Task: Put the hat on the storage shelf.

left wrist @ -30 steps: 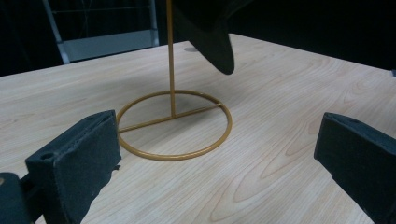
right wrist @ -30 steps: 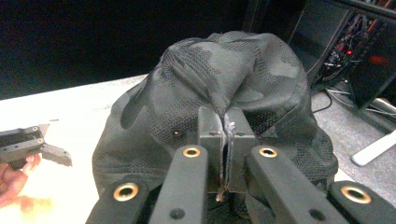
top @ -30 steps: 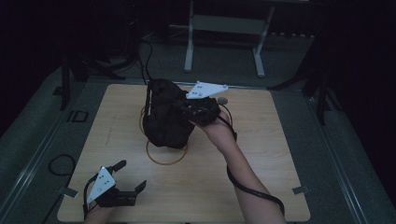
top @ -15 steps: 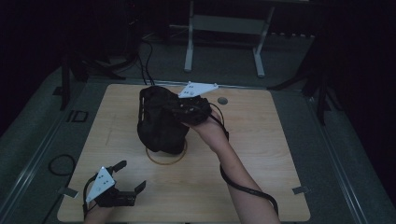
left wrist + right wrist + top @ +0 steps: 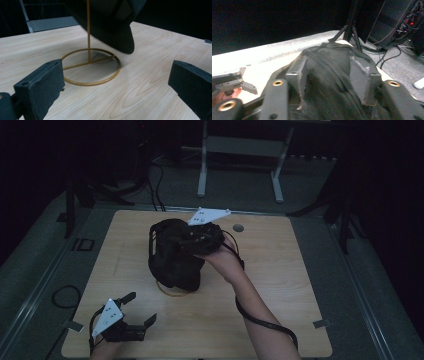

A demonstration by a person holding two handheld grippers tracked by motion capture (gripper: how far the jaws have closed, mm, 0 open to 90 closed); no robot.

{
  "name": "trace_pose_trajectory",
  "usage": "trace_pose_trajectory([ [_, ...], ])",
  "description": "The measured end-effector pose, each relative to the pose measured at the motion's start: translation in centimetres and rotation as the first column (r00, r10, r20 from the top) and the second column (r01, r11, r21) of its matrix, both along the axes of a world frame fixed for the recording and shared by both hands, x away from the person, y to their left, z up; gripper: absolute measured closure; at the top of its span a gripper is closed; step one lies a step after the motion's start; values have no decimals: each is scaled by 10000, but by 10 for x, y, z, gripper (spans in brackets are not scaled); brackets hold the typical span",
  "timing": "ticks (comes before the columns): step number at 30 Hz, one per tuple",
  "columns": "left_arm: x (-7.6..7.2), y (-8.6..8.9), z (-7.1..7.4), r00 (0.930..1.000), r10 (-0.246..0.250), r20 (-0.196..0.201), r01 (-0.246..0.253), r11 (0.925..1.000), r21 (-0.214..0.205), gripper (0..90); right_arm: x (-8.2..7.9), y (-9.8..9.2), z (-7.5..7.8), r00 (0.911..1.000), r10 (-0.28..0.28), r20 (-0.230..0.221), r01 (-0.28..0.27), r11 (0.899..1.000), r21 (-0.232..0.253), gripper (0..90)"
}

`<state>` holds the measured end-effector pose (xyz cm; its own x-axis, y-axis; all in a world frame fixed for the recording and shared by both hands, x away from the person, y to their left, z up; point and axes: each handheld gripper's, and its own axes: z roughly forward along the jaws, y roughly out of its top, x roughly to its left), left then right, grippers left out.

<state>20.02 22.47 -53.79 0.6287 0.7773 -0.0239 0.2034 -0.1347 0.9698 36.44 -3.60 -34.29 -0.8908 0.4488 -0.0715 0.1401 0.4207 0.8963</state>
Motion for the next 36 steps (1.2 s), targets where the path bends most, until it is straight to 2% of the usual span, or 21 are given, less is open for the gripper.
trace_pose_trajectory([
  [1,0,0,0,10000,8,-1,-8,10000,0,8,0,-1,1,10000,-21,-28,21,10000,-21,423],
  [5,0,0,0,10000,-9,-12,9,10000,-7,8,0,-4,2,10000,-6,-27,6,10000,18,385],
  [9,1,0,0,10000,7,-45,-8,10000,-85,8,-2,-13,2,9998,70,-186,-67,9999,149,292],
  [12,1,0,0,10000,1,-48,-1,10000,-91,8,-2,-15,1,9998,109,-193,-105,9997,198,287],
  [13,1,-1,0,10000,-1,-36,1,10000,-82,8,-4,-22,0,9991,233,-355,-219,9990,390,220],
  [15,1,-1,0,10000,11,-23,-11,10000,-57,8,-5,-27,-2,9988,343,-357,-328,9986,410,161],
  [18,1,-1,0,10000,-72,-25,71,9998,-158,8,-7,-33,-6,9991,270,-341,-256,9989,391,132],
  [23,1,-3,-1,10000,-77,-60,77,9999,-77,8,-10,-42,-12,9983,347,-472,-328,9987,393,133],
  [26,1,-5,-2,9999,-150,-86,150,9999,20,8,-13,-51,-17,9991,310,-296,-295,9983,505,132],
  [28,2,-5,-2,9998,-161,-128,162,9999,41,8,-15,-54,-20,9997,214,-82,-210,9990,386,132],
  [31,2,-6,-3,9994,-250,-219,251,9997,30,8,-18,-59,-26,9998,206,-24,-205,9995,249,132],
  [36,3,-9,-6,9987,-333,-381,348,9987,381,8,-23,-68,-36,9999,156,-16,-156,9993,347,132],
])
